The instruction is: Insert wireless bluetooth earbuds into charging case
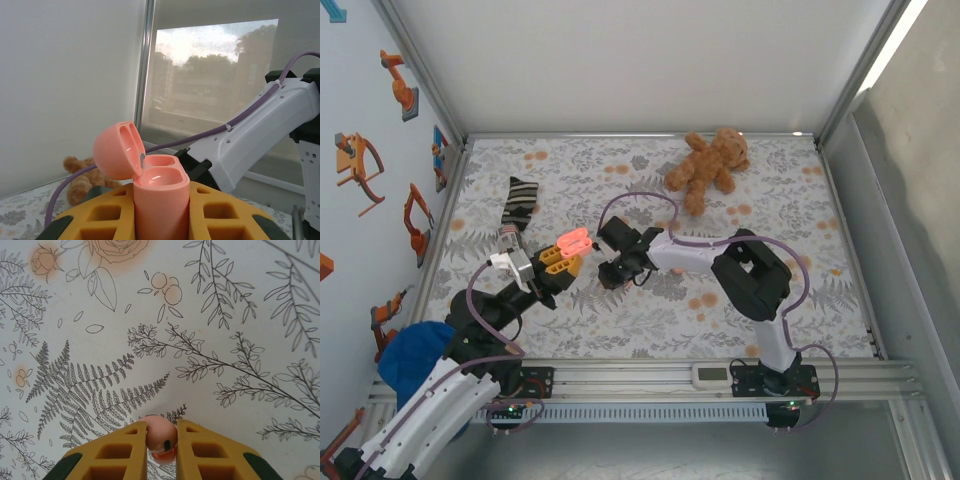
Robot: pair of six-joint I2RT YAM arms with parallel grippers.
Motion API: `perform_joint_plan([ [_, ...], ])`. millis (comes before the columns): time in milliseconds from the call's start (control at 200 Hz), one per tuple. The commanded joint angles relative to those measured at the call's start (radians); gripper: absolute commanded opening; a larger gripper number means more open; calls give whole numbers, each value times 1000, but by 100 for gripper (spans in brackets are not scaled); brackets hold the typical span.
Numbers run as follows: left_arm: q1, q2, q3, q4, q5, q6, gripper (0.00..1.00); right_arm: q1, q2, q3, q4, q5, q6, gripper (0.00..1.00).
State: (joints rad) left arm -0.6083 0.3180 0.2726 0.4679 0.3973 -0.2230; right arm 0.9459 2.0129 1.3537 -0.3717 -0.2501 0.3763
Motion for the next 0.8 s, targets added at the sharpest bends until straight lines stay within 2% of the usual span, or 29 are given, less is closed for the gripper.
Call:
perform_joint_plan([
  [0,-3,-13,-4,6,-7,20,0,5,-83,-13,-16,41,-34,17],
  [436,-3,3,-4,12,-10,19,0,-4,-351,-30,-142,202,-140,17],
  [796,-4,88,-3,54,-24,13,0,-3,-576,-24,-190,339,-254,17],
])
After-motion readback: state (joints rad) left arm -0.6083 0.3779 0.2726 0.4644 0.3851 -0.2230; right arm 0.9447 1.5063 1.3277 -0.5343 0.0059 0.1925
